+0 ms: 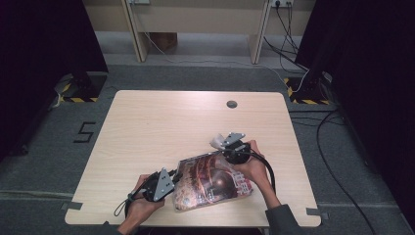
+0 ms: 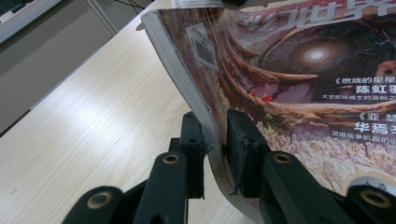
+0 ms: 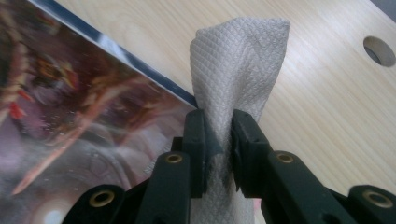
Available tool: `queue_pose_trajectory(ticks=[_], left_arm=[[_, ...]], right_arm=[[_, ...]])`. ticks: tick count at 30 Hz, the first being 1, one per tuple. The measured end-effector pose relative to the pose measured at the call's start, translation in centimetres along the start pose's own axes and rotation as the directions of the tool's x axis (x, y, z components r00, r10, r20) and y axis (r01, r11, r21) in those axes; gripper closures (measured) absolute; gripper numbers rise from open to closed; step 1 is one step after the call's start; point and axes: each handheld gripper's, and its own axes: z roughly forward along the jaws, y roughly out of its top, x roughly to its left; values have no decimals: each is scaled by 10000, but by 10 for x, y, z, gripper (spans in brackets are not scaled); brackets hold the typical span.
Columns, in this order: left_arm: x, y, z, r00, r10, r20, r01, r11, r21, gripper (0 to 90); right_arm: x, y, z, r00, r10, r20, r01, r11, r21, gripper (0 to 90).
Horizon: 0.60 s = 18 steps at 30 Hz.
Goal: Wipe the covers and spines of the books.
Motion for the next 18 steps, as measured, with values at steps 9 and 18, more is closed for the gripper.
queue_pose_trajectory(ticks=[9,18], left_arm=[[0,0,0,10000,-6,2,6,10000,13,767],[0,-1,0,10000,-3,-24,3,10000,75,765]], right_arm=[[16,10,-7,9992,-308,-254,300,9990,-337,772],[37,25,-15,9951,-864,-488,825,9936,-777,770]])
